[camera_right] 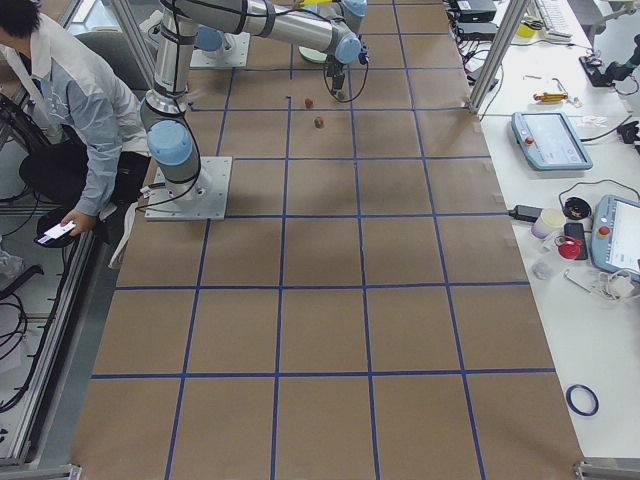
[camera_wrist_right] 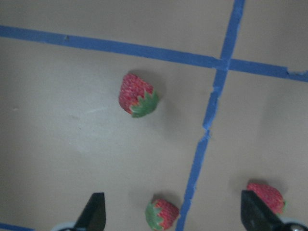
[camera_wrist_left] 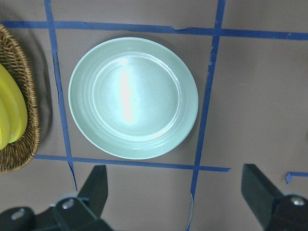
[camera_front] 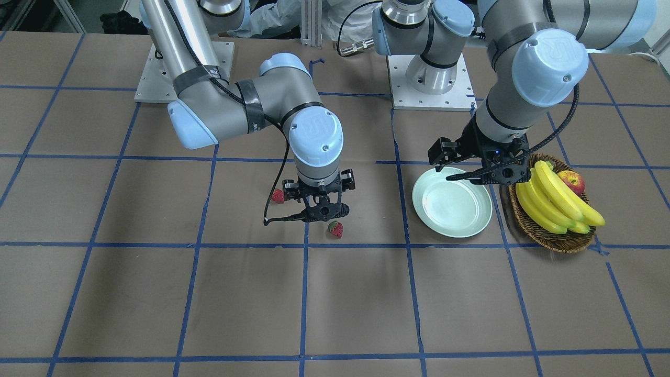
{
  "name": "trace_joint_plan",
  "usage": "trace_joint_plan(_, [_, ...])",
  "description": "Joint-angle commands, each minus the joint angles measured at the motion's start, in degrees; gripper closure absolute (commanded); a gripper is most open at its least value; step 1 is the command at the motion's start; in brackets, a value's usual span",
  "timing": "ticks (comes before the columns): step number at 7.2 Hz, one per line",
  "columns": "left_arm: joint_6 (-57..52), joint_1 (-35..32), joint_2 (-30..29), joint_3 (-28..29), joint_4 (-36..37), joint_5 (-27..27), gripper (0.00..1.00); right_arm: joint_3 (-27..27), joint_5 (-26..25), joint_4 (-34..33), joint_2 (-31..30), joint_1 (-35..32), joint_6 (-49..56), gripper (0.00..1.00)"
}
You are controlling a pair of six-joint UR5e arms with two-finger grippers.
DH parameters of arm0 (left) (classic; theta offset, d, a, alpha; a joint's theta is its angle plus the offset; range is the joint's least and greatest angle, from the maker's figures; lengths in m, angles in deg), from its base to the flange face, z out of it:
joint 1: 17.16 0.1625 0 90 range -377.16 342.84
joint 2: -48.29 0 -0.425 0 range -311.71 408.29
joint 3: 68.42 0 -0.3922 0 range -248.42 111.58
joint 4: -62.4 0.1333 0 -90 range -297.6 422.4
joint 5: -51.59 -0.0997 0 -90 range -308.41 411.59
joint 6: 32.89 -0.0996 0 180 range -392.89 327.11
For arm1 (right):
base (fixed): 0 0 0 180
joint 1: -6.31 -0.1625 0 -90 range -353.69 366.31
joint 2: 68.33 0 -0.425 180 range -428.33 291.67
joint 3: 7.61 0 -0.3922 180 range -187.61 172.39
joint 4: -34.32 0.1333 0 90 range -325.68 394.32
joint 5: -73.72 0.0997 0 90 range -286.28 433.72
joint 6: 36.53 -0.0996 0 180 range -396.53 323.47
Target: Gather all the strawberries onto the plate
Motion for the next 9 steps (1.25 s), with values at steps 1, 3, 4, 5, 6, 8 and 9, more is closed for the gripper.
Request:
trace_joint_plan(1, [1.1, -2.0, 0.0, 0.0, 0.7, -0.1, 0.00, -3.3, -3.4, 6.3, -2.1, 3.7, 9.9, 0.00])
trace_joint_plan(3, [2.3, -2.4, -0.1, -0.2, 0.7, 0.0, 0.00, -10.9, -7.0, 1.5, -2.3, 4.6, 16.1, 0.00])
trace_joint_plan(4, [2.3, -2.8, -0.1, -0.2, 0.7, 0.0, 0.00, -13.2, -7.0, -0.6, -2.2, 4.6, 19.6, 0.00])
trace_joint_plan(5, [2.3, -3.0, -0.1, -0.2, 0.7, 0.0, 0.00, -13.6, -6.9, -3.2, -1.8, 4.6, 20.8, 0.00])
trace_joint_plan(6, [2.4, -3.1, -0.1, -0.3, 0.7, 0.1, 0.00, -13.6, -6.9, -3.4, -1.4, 4.6, 21.9, 0.00])
trace_joint_plan(8, [2.3, -3.1, -0.1, -1.4, 0.9, -0.1, 0.00, -13.6, -6.2, -8.2, -0.7, 4.6, 22.0, 0.00])
trace_joint_plan(9, [2.4, -3.1, -0.1, -1.5, 1.3, 0.0, 0.00, -13.6, -6.2, -8.6, -0.4, 4.6, 22.0, 0.00])
